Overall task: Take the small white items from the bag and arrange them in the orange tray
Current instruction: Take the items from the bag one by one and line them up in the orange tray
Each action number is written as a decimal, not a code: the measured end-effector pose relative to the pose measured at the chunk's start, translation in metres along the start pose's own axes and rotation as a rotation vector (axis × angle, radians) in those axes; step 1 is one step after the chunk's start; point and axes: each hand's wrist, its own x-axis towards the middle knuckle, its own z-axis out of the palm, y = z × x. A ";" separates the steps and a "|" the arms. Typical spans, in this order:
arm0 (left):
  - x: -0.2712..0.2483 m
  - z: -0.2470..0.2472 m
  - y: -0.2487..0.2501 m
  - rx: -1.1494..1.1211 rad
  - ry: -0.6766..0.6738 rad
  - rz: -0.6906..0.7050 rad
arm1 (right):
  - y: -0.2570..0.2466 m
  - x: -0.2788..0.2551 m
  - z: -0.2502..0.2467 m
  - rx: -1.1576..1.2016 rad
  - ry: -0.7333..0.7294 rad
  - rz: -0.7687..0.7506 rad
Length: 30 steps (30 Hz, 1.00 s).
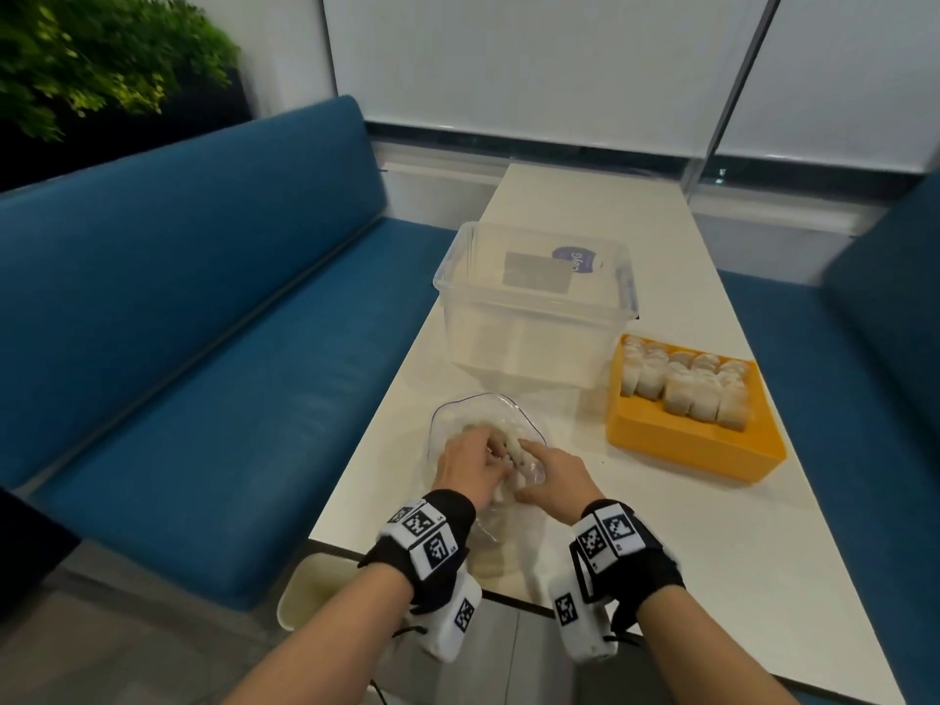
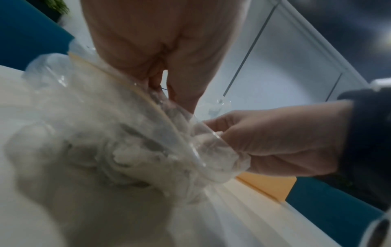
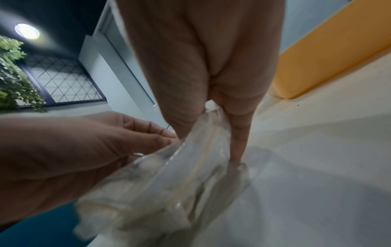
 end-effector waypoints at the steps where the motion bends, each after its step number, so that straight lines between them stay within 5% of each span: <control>1: 0.001 -0.003 -0.001 -0.043 0.010 0.005 | -0.001 -0.002 -0.003 0.008 -0.001 -0.007; 10: 0.002 -0.003 -0.003 0.112 -0.222 0.021 | -0.007 -0.018 -0.008 0.042 0.010 0.010; 19: -0.001 -0.030 0.009 -0.124 -0.057 0.030 | -0.007 -0.028 -0.011 0.053 0.031 0.023; 23: 0.006 -0.057 0.012 -0.516 -0.050 -0.071 | -0.012 -0.031 -0.020 0.074 0.048 -0.019; 28: 0.006 -0.075 0.027 -1.073 -0.168 -0.256 | -0.046 -0.036 -0.048 0.247 0.393 -0.199; 30: 0.005 -0.076 0.033 -1.160 -0.219 -0.251 | -0.063 -0.036 -0.056 0.439 0.382 -0.157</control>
